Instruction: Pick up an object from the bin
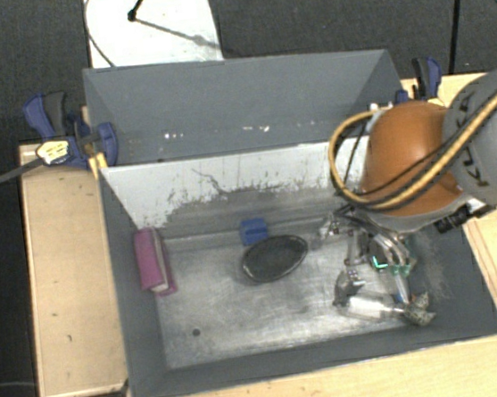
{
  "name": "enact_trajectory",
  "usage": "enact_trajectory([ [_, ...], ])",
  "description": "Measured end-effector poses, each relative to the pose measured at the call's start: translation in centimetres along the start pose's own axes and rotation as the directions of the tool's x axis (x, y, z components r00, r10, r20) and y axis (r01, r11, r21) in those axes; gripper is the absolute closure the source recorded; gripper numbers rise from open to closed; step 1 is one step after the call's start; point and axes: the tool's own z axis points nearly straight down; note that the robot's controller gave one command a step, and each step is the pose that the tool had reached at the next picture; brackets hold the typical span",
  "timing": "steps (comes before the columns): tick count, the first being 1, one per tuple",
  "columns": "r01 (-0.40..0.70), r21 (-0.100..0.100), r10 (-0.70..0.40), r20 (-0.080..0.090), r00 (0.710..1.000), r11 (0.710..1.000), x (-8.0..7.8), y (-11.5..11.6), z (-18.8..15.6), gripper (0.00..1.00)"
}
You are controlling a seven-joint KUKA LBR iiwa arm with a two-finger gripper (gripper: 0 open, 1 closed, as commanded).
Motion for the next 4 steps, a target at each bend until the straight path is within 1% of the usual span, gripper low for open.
enact_trajectory([
  [1,0.066,0.001,-0.066,0.017,0.998,0.998,-4.5,5.1,7.1,0.0],
  [2,0.133,-0.004,-0.133,0.006,0.991,0.991,1.1,13.6,6.9,0.0],
  [3,0.257,0.014,-0.257,0.001,0.966,0.966,-2.3,20.4,4.4,0.0],
  [4,0.253,0.014,-0.253,0.001,0.967,0.967,-2.3,20.1,4.6,1.0],
])
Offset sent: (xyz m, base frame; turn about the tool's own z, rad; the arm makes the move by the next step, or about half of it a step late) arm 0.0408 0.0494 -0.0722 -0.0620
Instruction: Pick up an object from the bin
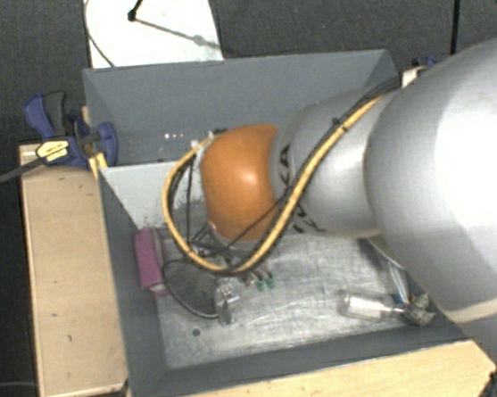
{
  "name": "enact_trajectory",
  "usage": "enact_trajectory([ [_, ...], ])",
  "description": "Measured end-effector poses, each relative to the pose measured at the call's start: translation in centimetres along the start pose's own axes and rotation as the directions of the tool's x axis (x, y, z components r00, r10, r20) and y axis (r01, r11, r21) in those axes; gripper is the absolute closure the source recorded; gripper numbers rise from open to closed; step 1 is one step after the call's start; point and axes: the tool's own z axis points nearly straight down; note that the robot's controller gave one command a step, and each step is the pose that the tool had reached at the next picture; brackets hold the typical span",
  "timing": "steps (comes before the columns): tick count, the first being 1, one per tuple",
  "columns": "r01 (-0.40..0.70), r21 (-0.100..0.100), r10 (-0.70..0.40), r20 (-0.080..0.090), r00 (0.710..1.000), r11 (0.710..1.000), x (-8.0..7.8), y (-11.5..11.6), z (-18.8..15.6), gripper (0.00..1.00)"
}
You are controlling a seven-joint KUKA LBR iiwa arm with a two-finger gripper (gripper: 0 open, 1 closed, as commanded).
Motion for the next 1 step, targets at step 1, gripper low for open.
enact_trajectory([
  [1,0.261,0.004,-0.261,-0.017,0.965,0.965,-0.38,-0.32,0.88,1.0],
])
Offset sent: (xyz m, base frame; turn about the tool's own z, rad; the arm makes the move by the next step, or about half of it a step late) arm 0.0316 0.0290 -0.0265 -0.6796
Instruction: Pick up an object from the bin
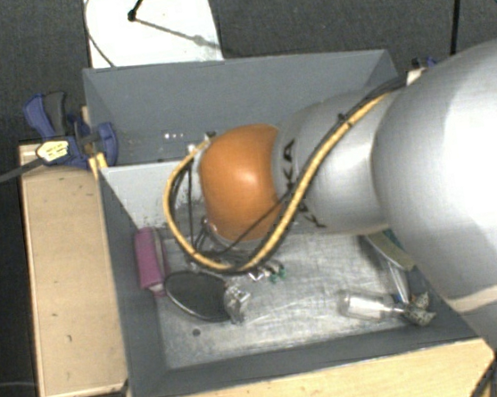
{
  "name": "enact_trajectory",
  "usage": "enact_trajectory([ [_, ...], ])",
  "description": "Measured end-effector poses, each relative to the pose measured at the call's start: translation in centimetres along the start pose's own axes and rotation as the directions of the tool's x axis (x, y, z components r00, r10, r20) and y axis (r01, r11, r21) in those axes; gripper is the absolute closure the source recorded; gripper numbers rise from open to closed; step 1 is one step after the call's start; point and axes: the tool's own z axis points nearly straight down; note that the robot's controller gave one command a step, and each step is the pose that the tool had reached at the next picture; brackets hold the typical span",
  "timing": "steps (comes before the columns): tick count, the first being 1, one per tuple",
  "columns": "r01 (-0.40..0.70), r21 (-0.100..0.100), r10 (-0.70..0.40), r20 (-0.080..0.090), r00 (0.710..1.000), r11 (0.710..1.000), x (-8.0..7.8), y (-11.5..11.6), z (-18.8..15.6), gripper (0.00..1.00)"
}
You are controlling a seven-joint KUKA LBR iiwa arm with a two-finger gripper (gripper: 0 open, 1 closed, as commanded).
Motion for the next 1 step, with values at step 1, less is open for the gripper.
enact_trajectory([
  [1,0.249,-0.004,-0.248,0.034,0.968,0.969,3.34,-0.79,-7.9,1.0],
])
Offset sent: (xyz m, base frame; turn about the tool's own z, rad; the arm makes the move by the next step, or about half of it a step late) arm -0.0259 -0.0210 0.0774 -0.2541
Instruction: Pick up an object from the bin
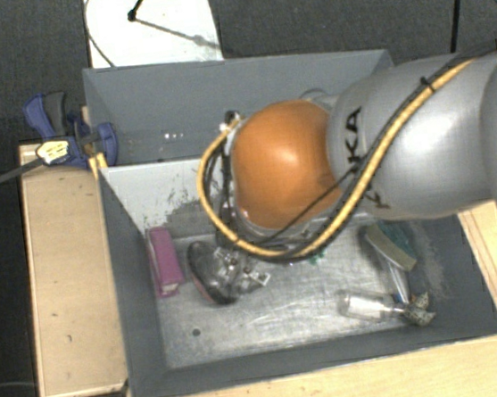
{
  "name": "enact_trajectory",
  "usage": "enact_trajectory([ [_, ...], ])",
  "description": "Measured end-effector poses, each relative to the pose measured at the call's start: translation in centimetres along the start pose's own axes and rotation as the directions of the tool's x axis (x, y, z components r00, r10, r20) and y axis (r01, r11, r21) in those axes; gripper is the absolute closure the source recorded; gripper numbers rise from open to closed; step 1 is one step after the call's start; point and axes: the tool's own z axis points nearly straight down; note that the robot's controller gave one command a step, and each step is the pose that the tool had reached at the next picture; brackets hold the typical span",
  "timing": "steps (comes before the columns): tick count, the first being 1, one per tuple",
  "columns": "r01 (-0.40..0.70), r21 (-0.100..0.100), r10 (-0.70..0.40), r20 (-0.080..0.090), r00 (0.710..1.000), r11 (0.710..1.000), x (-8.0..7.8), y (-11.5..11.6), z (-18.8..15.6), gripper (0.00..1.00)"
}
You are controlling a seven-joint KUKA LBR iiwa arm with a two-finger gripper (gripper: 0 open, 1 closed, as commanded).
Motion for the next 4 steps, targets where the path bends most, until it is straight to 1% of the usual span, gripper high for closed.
enact_trajectory([
  [1,0.0,-0.003,0.0,-0.003,1.0,1.0,0.0,0.1,0.2,0.0],
  [2,0.106,-0.006,-0.106,-0.008,0.994,0.994,-1.6,-1.2,8.1,0.0],
  [3,0.059,-0.002,-0.059,0.001,0.998,0.998,-1.9,-6.9,9.7,0.0],
  [4,0.063,-0.003,-0.063,-0.002,0.998,0.998,-1.9,-6.5,9.6,1.0],
])
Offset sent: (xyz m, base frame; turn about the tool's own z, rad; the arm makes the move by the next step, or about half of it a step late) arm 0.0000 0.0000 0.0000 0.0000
